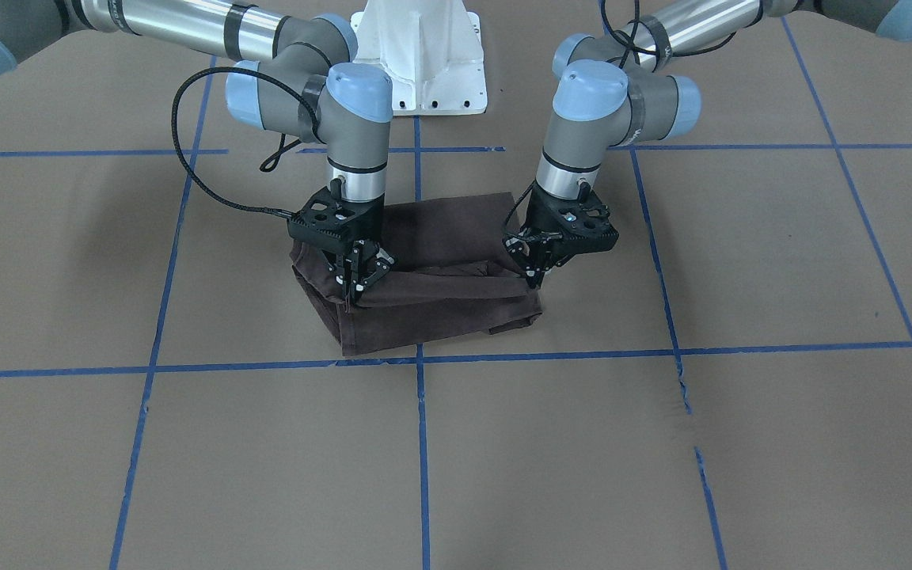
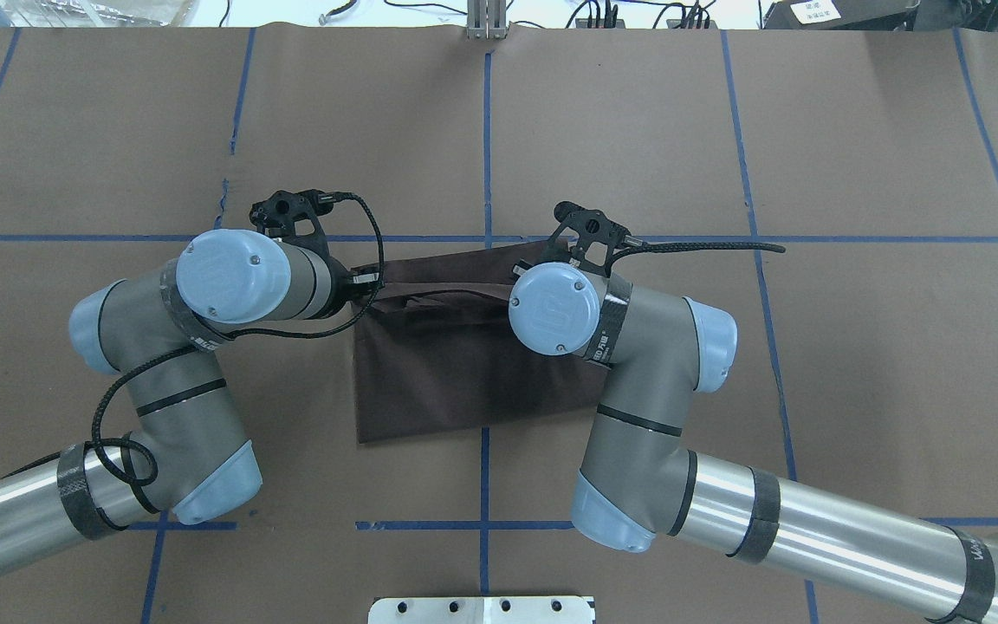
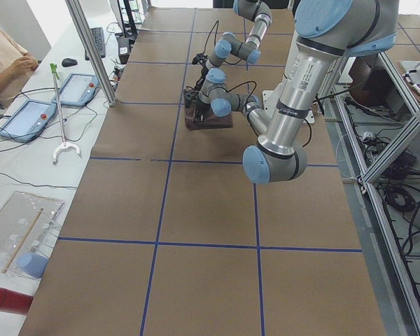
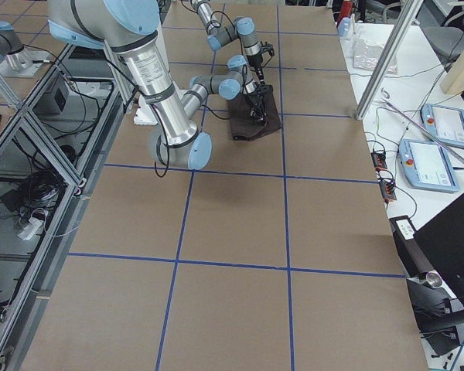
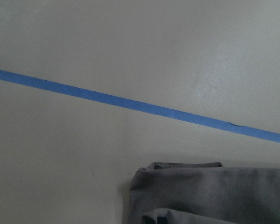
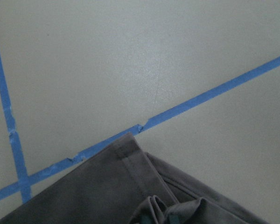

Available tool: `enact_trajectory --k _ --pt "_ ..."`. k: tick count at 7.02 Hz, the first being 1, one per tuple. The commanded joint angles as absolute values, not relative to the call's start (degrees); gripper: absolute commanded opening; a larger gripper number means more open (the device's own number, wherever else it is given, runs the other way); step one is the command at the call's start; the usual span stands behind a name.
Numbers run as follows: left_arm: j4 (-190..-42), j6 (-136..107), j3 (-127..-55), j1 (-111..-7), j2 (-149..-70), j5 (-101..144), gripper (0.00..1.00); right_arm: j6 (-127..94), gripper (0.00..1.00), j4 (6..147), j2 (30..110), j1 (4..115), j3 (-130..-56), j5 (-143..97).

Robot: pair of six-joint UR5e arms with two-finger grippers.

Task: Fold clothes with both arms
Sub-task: 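Lay the folded edge down and open both grippers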

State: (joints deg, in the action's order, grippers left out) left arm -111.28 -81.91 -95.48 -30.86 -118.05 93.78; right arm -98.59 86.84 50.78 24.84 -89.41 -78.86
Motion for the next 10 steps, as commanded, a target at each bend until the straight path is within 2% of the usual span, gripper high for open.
enact_trajectory --k 1,3,6,10 --pt "-111.36 -76.08 -95.97 -31.02 -118.04 93.95 0.99 -94.41 1.0 86.84 50.02 26.27 -89.47 -80.67" --pt "-111.36 -70.07 -97.91 -34.17 -117.51 98.92 1.0 -92.11 1.0 87.01 47.3 26.98 -89.91 -85.34" --pt "-111.36 -69.96 -98.0 -34.37 -117.33 99.49 1.0 -87.3 1.0 86.92 47.46 24.0 -89.12 -84.11" --pt "-111.36 -70.49 -98.09 -34.37 -117.33 99.49 1.0 -80.01 1.0 87.1 47.55 26.97 -82.29 -84.11"
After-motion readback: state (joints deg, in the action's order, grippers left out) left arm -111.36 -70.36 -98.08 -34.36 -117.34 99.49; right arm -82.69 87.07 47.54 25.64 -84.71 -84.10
